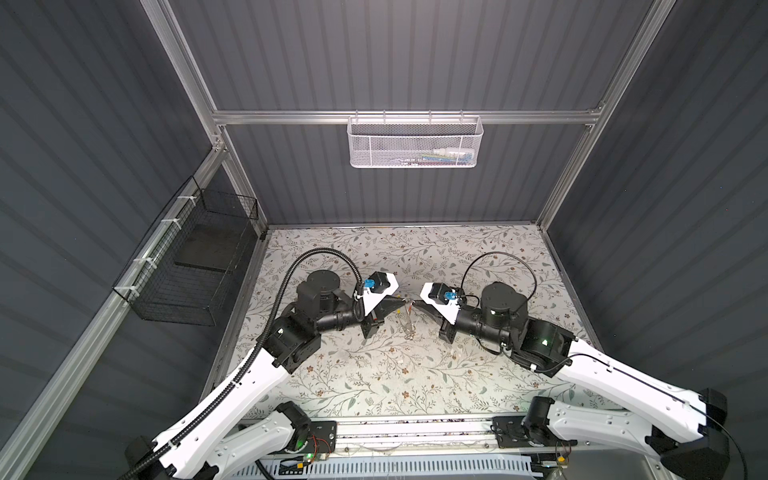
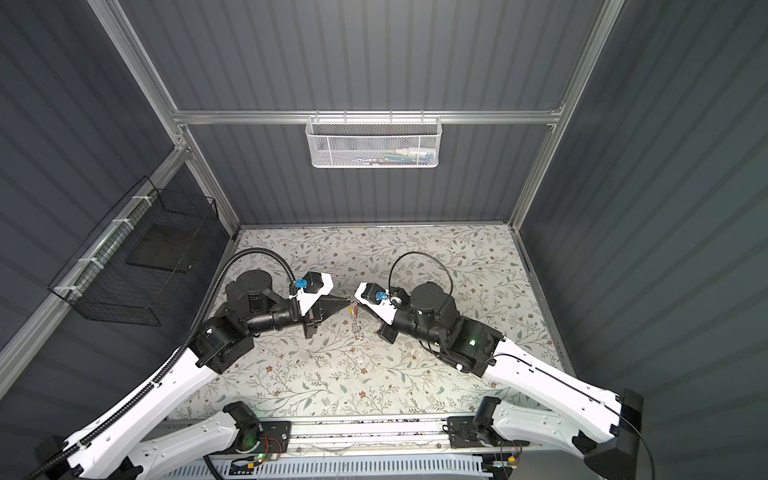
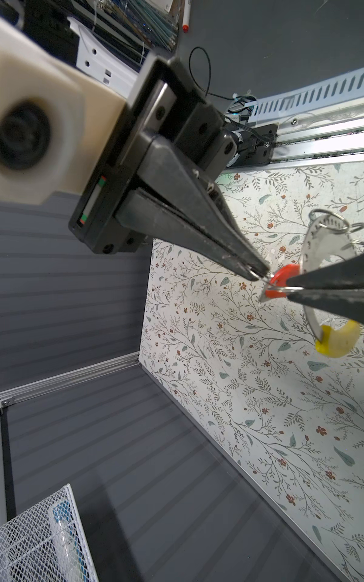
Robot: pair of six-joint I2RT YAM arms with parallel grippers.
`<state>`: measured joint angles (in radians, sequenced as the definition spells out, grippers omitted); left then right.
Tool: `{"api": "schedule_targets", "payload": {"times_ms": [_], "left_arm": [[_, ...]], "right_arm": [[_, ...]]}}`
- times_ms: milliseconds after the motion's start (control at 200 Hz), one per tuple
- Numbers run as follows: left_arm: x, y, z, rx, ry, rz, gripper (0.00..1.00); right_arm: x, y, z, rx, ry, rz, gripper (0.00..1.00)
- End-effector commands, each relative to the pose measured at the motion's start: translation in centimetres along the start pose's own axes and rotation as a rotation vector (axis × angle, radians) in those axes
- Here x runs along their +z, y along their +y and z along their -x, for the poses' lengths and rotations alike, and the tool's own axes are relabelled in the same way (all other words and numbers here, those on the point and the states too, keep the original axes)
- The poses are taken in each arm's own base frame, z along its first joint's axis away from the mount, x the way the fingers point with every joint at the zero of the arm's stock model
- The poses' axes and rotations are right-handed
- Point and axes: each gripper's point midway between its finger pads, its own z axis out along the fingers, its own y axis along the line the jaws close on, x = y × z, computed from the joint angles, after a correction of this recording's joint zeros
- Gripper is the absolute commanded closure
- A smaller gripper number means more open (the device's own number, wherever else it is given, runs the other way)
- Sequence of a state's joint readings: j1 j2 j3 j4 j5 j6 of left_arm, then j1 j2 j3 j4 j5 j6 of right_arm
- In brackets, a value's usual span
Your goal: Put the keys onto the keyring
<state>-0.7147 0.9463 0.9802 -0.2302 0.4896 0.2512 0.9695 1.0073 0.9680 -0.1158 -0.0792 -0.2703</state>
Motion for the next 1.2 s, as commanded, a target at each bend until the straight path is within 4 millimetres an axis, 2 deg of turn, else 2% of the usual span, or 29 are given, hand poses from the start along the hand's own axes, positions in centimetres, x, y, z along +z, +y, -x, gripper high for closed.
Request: {"api": "schedule_targets", "payload": {"times_ms": [0, 235, 745, 1196], "left_arm": [[-0.5, -0.5, 1.0, 0.009, -0.036, -0.011, 1.0], [-0.4, -0.7, 1.0, 0.004, -0.032, -0.028, 1.0], [-0.7, 0.4, 1.1, -0.001, -0.04, 0.045, 1.0], [-0.2, -0.3, 0.7, -0.012, -0.018, -0.012, 1.0]], "right_arm": [[0.0, -0.5, 0.5, 0.003, -0.025, -0.029, 1.0], [0.1, -0.5, 0.5, 0.008, -0.024, -0.029, 1.0], [0.3, 0.2, -0.1, 0.012, -0.013, -0.01, 1.0], [0.1, -0.1, 0.5, 0.023, -0.032, -0.029, 0.99]]}}
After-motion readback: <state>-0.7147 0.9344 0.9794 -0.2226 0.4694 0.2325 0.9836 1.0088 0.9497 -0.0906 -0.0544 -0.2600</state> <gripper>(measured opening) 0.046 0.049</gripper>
